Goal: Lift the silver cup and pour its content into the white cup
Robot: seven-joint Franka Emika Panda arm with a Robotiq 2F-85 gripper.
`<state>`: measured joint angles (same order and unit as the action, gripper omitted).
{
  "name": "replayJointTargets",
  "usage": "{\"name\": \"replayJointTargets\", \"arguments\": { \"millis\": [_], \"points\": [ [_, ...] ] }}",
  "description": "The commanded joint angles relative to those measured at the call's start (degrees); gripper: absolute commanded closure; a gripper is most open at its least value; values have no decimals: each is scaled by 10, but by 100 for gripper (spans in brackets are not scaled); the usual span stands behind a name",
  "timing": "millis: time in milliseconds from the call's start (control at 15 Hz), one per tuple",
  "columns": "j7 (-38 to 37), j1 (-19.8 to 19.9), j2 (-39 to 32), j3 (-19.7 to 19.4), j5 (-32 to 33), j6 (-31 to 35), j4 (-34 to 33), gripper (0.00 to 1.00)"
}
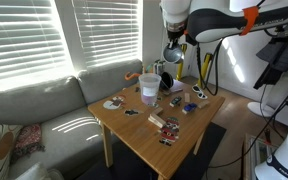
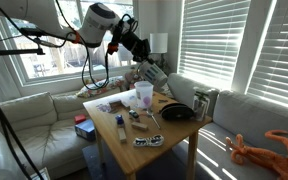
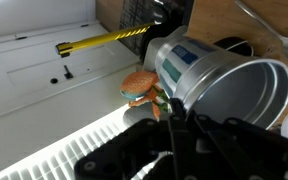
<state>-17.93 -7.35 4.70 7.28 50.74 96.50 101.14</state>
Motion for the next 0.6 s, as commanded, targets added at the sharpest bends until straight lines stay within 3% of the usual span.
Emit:
{"name": "replayJointTargets", "arguments": {
  "millis": [0,533],
  "points": [
    [19,22,23,-28,-91,66,44,99],
    [67,72,46,-77,-239,177,118,99]
  ]
}}
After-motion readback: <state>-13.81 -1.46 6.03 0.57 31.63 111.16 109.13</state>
